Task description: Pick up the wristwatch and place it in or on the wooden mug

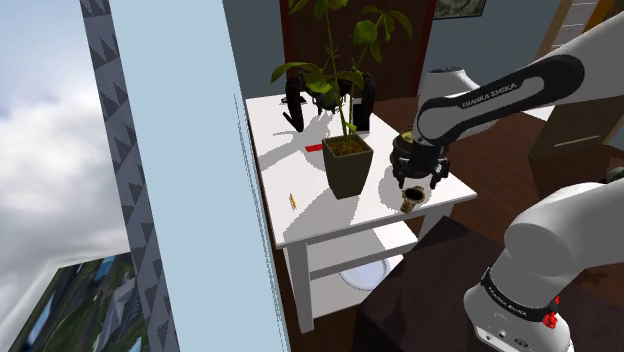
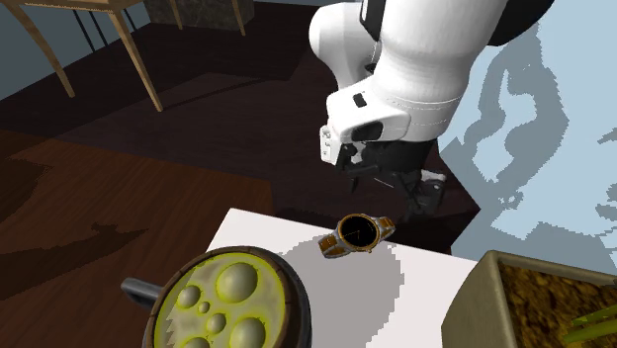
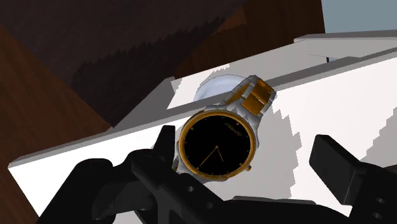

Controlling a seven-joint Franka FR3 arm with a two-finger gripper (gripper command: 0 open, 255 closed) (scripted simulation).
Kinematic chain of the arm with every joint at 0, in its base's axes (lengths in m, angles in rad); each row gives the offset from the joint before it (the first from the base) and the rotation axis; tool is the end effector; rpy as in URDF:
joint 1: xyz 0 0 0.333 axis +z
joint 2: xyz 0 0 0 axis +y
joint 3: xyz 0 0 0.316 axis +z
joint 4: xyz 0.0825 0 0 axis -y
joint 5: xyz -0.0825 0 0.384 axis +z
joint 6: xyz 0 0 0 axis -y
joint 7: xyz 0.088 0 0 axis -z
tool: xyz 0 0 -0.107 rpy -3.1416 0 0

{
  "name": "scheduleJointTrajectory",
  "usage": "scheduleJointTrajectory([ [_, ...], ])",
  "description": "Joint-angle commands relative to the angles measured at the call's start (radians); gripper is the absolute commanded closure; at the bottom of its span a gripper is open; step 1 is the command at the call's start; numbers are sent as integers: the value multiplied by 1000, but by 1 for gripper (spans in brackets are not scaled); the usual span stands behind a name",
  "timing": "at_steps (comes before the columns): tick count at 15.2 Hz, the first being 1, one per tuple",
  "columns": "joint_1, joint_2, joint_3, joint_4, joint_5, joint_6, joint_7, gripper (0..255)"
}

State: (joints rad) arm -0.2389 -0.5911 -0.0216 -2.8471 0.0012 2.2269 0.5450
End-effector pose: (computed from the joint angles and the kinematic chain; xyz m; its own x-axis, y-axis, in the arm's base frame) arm 0.3160 -0.0832 0.3527 0.6946 -0.7187 -0.0317 -0.7190 -0.6950 0.0041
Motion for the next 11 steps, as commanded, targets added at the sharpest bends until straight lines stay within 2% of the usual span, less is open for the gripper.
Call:
scheduleJointTrajectory([
  [1,-41,40,0,-24,-13,94,53,0],
  [8,-40,139,-1,-64,-13,233,53,0],
  [11,-40,148,-1,-67,-13,245,53,0],
])
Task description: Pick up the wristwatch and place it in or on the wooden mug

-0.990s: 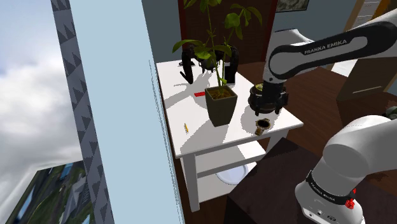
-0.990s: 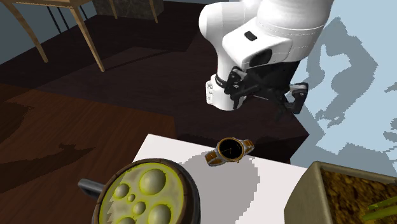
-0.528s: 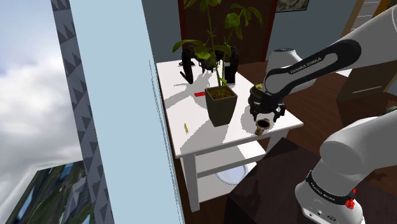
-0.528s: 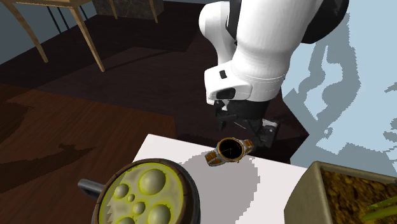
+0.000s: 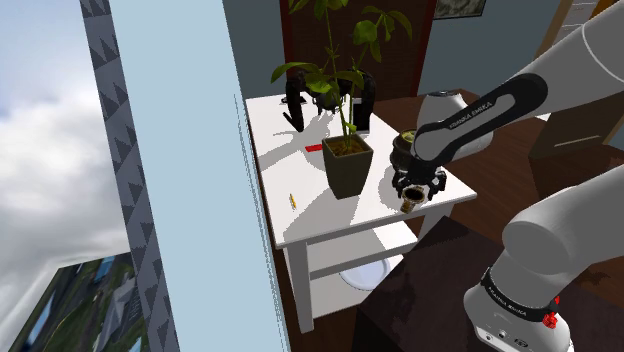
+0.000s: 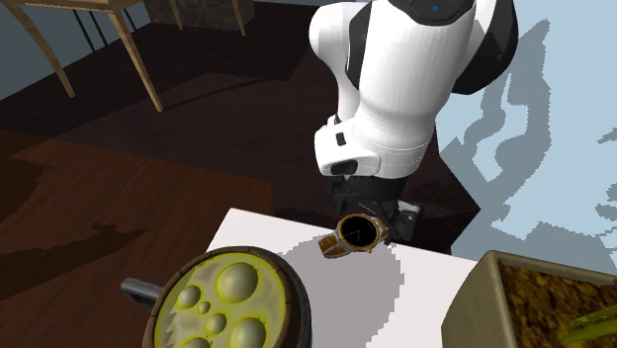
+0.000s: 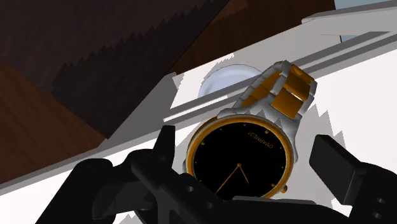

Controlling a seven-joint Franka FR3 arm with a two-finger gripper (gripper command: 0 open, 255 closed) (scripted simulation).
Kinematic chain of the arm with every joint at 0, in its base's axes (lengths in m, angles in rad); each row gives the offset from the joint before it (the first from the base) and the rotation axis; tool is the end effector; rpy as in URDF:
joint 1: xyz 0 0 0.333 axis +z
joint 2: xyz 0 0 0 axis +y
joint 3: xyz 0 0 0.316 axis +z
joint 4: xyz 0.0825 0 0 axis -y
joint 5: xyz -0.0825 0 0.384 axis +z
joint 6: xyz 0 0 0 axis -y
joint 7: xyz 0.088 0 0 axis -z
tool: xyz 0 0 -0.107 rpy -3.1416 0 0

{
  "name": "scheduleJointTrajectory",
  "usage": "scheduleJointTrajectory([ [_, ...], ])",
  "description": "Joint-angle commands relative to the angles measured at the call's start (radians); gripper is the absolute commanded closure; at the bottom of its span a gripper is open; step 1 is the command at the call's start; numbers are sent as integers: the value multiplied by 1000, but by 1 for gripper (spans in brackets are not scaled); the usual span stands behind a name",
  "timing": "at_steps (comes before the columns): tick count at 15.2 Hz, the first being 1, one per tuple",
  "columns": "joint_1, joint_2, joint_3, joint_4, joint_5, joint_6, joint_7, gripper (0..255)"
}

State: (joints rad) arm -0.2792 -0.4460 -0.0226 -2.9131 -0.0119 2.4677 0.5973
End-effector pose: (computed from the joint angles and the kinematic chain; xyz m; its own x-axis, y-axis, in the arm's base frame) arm 0.3158 -0.0972 0.2983 0.6313 -0.7756 -0.0008 -0.7756 -0.6313 -0.0022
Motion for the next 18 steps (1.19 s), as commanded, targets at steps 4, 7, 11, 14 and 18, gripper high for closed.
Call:
scheduleJointTrajectory([
  [4,0,3,0,-1,0,4,0,0],
  [7,0,3,0,-1,0,4,0,255],
  [11,0,2,0,-1,0,4,0,255],
  [14,0,3,0,-1,0,4,0,255],
  [18,0,-28,1,9,0,-37,1,255],
])
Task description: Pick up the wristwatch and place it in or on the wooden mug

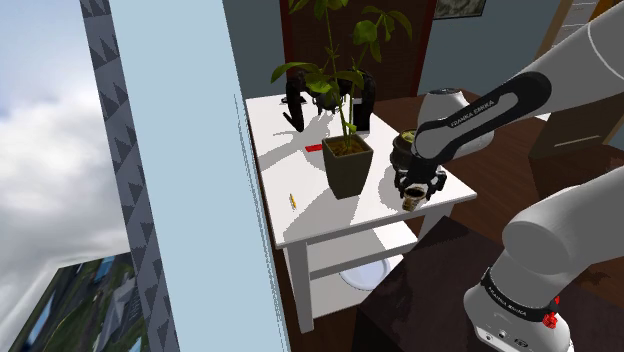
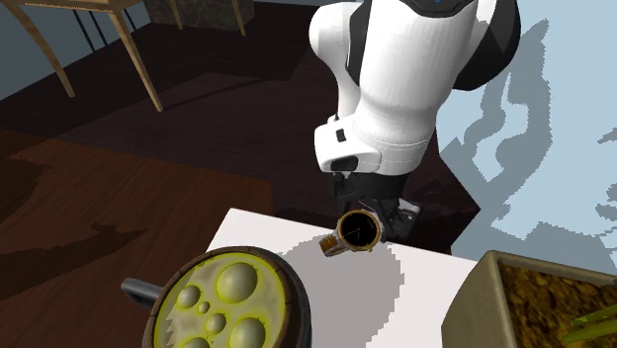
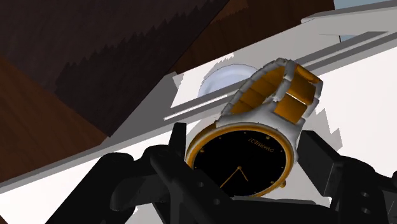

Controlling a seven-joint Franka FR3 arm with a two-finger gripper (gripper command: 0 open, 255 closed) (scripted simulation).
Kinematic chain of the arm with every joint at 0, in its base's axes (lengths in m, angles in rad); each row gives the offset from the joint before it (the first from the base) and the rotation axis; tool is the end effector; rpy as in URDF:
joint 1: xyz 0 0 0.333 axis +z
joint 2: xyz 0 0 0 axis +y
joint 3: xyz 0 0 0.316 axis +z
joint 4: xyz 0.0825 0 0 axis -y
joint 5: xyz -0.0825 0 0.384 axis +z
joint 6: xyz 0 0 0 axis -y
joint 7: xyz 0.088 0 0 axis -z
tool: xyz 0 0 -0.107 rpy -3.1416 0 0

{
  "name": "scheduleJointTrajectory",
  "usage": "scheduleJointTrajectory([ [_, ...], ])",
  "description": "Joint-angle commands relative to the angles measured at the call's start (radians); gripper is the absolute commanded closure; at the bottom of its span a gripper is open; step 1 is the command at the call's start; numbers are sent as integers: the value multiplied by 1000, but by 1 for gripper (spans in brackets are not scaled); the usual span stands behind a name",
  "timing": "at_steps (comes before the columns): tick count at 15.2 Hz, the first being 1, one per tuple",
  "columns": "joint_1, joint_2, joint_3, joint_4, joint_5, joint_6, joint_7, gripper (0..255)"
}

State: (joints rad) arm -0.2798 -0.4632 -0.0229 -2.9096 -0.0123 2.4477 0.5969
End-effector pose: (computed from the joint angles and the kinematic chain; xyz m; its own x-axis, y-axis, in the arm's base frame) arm 0.3154 -0.0974 0.3036 0.6312 -0.7756 -0.0003 -0.7756 -0.6312 -0.0026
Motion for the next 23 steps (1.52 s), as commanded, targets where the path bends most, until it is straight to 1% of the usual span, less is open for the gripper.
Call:
scheduleJointTrajectory([
  [1,0,-26,1,11,0,-37,1,255],
  [12,0,-156,3,88,1,-245,2,255],
  [23,0,-233,5,194,2,-428,2,255],
])
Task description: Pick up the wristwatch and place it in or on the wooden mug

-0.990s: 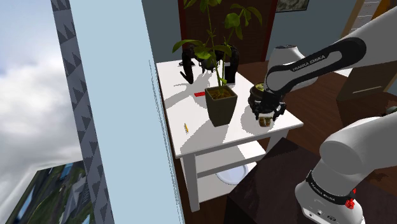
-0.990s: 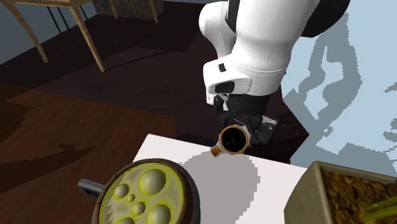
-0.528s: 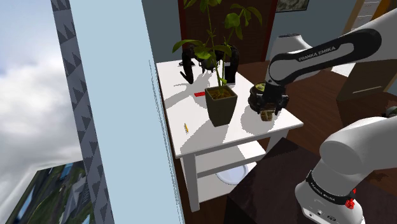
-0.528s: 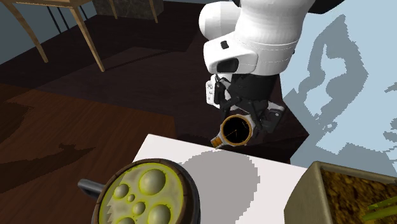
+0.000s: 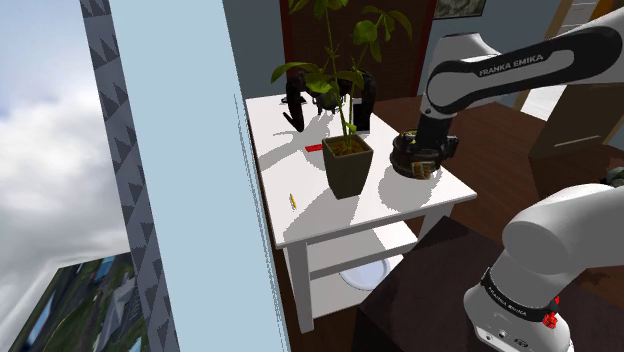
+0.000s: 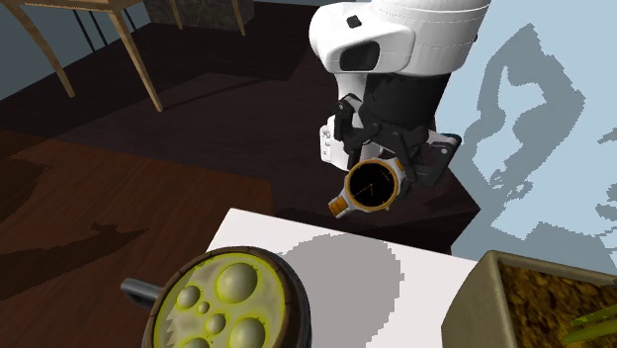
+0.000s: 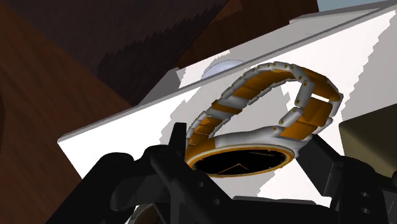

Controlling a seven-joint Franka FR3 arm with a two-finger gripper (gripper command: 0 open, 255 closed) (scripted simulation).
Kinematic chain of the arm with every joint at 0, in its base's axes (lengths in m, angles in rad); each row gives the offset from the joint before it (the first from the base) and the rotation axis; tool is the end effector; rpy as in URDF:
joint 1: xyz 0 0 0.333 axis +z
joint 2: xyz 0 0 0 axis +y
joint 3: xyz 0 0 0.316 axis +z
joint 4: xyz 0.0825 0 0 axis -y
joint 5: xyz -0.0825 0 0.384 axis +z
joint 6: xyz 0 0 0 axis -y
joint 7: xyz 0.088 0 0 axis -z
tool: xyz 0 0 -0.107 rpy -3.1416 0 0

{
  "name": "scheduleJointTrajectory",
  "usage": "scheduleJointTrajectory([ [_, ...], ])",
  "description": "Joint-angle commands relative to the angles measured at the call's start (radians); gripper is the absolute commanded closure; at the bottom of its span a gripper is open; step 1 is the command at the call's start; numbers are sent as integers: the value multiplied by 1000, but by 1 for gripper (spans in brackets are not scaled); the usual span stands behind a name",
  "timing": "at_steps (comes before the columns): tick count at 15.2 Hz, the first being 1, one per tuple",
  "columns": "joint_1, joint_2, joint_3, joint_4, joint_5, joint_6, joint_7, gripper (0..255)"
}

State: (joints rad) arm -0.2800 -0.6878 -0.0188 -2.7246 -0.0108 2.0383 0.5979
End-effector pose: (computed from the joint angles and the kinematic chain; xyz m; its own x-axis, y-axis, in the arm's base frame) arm 0.3167 -0.0978 0.4238 0.6313 -0.7755 -0.0001 -0.7755 -0.6313 -0.0027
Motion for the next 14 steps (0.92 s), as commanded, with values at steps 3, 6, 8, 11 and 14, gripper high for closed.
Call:
scheduleJointTrajectory([
  [3,1,-22,2,42,1,-64,1,255],
  [6,1,-32,2,77,1,-109,1,255],
  [8,1,-37,2,101,2,-138,1,255],
  [11,1,-43,3,138,2,-181,1,255],
  [14,1,-46,3,176,2,-222,1,255],
])
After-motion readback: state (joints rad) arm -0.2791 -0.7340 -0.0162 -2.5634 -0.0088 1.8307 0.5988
